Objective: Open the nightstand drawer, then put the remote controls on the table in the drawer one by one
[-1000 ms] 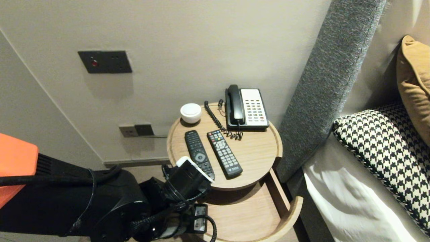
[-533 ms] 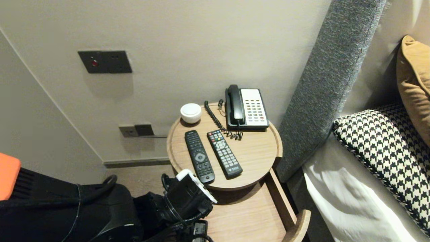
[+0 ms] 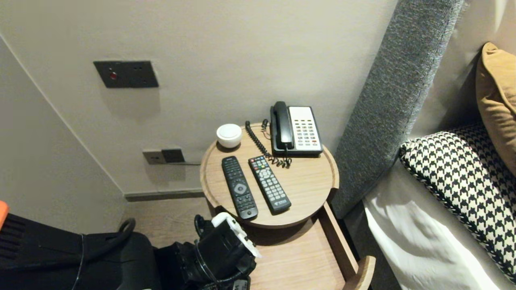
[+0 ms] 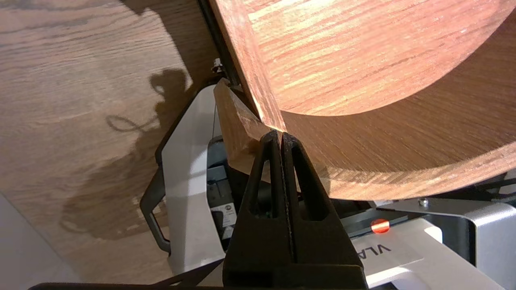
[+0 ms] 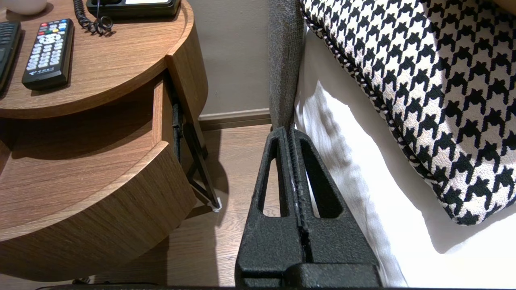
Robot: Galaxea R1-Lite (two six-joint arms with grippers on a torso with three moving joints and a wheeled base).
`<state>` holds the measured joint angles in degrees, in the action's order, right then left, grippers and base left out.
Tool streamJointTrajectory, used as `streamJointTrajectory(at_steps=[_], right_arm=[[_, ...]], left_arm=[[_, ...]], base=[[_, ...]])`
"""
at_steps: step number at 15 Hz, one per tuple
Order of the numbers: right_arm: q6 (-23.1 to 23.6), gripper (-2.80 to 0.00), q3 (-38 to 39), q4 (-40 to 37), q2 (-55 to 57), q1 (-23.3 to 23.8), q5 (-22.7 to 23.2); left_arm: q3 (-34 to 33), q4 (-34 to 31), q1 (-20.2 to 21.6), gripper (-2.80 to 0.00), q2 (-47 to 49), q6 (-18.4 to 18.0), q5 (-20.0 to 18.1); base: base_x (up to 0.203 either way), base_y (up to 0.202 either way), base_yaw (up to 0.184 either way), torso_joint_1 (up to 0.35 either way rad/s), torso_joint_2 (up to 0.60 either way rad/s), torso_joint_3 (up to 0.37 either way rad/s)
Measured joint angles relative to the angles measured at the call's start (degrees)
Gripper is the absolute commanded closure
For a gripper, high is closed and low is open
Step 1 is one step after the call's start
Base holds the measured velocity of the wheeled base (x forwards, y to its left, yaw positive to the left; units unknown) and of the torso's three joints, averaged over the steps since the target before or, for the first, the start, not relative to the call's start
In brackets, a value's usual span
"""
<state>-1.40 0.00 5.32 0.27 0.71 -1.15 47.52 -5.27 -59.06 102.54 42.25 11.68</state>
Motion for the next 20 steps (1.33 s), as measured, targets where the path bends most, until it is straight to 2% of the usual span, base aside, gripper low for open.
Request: streamJointTrajectory(at_steps=[7, 10, 14, 16, 18, 20], right_arm=[[0.0, 0.0, 0.0, 0.0, 0.0, 0.0, 0.0], [0.0, 0.0, 0.0, 0.0, 0.0, 0.0, 0.0], [0.0, 0.0, 0.0, 0.0, 0.0, 0.0, 0.0], [0.0, 0.0, 0.0, 0.0, 0.0, 0.0, 0.0], [0.0, 0.0, 0.0, 0.0, 0.0, 0.0, 0.0], [0.0, 0.0, 0.0, 0.0, 0.0, 0.0, 0.0]], left_arm=[[2.7, 0.1, 0.9, 0.0, -1.7, -0.6, 0.3], [8.3, -2.8, 4.5, 0.0, -2.4, -1.2, 0.4], [19.8, -9.7, 11.3, 0.0, -2.5, -2.9, 0.6], [25.8, -12.7, 14.3, 0.0, -1.0, -2.8, 2.8], [29.6, -13.5, 15.8, 0.0, 1.7, -2.4, 8.3], [32.2, -13.6, 16.8, 0.0, 4.2, -1.2, 11.2]], base=[[0.0, 0.0, 0.0, 0.0, 0.0, 0.0], [0.0, 0.0, 0.0, 0.0, 0.0, 0.0], [0.0, 0.0, 0.0, 0.0, 0.0, 0.0], [0.0, 0.0, 0.0, 0.0, 0.0, 0.0], [0.0, 0.0, 0.0, 0.0, 0.0, 0.0], [0.0, 0.0, 0.0, 0.0, 0.0, 0.0]])
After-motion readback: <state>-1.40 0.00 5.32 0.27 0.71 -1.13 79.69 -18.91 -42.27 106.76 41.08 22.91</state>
